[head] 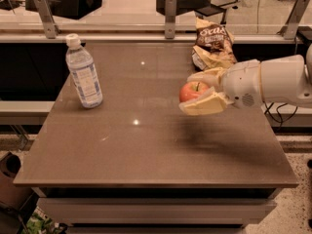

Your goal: Move apple near blue plastic bottle

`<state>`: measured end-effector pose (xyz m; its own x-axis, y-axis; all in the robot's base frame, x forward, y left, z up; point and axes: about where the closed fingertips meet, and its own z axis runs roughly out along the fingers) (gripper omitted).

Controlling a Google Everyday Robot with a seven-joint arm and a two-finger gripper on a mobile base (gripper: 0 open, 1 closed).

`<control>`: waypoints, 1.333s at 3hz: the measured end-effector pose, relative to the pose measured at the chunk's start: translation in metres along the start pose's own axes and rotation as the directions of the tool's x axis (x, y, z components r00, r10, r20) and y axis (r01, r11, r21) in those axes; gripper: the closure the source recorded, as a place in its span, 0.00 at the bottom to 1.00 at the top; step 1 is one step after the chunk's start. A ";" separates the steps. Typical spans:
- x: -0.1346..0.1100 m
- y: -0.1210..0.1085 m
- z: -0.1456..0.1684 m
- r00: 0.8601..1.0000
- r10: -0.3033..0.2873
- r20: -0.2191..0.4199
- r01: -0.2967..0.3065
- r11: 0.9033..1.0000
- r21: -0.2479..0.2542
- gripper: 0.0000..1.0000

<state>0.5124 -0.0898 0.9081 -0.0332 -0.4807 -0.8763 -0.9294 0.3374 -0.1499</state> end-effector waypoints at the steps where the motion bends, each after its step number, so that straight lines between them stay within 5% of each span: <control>1: -0.009 -0.003 0.026 1.000 -0.005 -0.029 0.006 0.999 0.037 1.00; 3: -0.033 -0.013 0.077 0.988 -0.028 -0.152 0.048 0.990 0.131 1.00; 4: -0.043 -0.015 0.099 0.986 -0.043 -0.162 0.061 0.992 0.110 1.00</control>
Offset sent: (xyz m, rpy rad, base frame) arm 0.0490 0.0766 -0.0044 -0.1895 -0.0577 -0.1722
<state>0.5642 0.0064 0.9026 -0.0525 -0.6193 -0.7834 -0.8834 0.3947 -0.2528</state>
